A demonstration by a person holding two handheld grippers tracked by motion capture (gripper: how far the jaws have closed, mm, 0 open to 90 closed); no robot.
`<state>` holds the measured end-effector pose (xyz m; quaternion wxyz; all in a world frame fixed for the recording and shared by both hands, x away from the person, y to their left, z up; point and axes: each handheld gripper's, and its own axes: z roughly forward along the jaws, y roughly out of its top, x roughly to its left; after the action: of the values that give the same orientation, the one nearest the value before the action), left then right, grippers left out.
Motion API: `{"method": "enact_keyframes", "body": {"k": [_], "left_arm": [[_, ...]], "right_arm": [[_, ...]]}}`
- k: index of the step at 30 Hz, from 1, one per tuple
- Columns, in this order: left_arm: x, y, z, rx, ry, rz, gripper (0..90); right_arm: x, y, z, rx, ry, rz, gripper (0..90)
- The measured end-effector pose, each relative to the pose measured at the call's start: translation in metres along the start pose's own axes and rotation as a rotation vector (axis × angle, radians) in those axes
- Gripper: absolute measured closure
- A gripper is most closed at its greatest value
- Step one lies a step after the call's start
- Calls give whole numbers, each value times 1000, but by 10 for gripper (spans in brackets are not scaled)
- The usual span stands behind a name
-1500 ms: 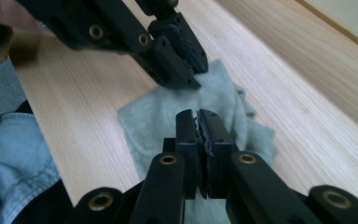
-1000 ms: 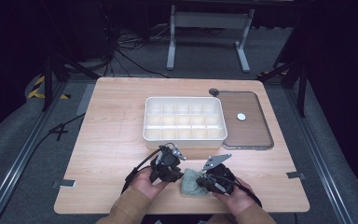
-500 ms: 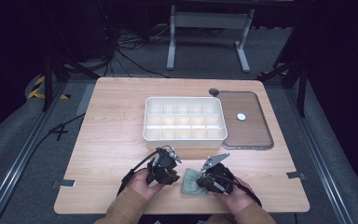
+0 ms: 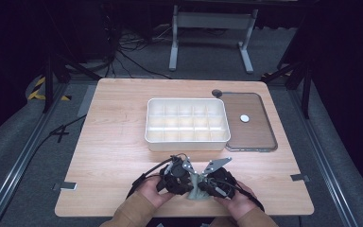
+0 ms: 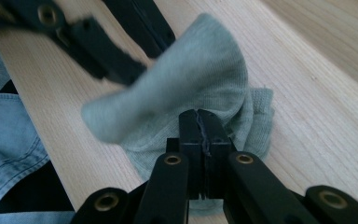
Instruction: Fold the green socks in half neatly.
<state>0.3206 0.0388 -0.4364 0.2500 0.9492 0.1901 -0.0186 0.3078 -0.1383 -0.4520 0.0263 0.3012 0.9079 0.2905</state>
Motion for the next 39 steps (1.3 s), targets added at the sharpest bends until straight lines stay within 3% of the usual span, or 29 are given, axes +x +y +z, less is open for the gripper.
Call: {"method": "enact_keyframes", "body": {"k": [2, 5, 14, 18, 19, 20, 22, 23, 25, 26, 28, 30, 35, 39], "left_arm": [[0, 1, 0, 3, 6, 22, 716], [2, -1, -1, -7, 3, -7, 704], [3, -2, -4, -18, -2, -16, 700], [6, -7, -8, -24, -3, -25, 696], [7, -11, -9, -11, -1, -37, 693], [8, -13, -11, 15, -5, -32, 692], [8, -16, -10, 17, 0, -38, 693], [7, -20, -9, 35, -7, -51, 695], [6, -25, -6, 84, -26, -68, 696], [6, -25, -6, 84, -26, -68, 697], [2, -25, -2, 112, -35, -60, 702], [-1, -24, -1, 117, -52, -49, 709], [-7, -21, 2, 114, -49, -38, 716], [-9, -18, 3, 111, -51, -24, 716]], "right_arm": [[2, 1, 1, -1, -13, -7, 889], [3, 1, 1, -2, -13, 5, 888], [4, 2, 0, -7, -9, 24, 882], [3, 3, -16, -40, -2, 10, 871], [0, 2, -30, -70, -7, 13, 874], [-3, 1, -34, -83, -12, 10, 876], [-6, -1, -40, -89, -15, 15, 878], [-15, -7, -46, -88, -11, 6, 884], [-23, -13, -45, -58, -25, 3, 885], [-23, -13, -45, -58, -25, 3, 885], [-27, -19, -38, -39, -2, -6, 886], [-26, -19, -33, -38, 11, -22, 886], [-15, -13, -30, -61, 36, -93, 887], [-9, -9, -19, -13, 33, -116, 888]]}}
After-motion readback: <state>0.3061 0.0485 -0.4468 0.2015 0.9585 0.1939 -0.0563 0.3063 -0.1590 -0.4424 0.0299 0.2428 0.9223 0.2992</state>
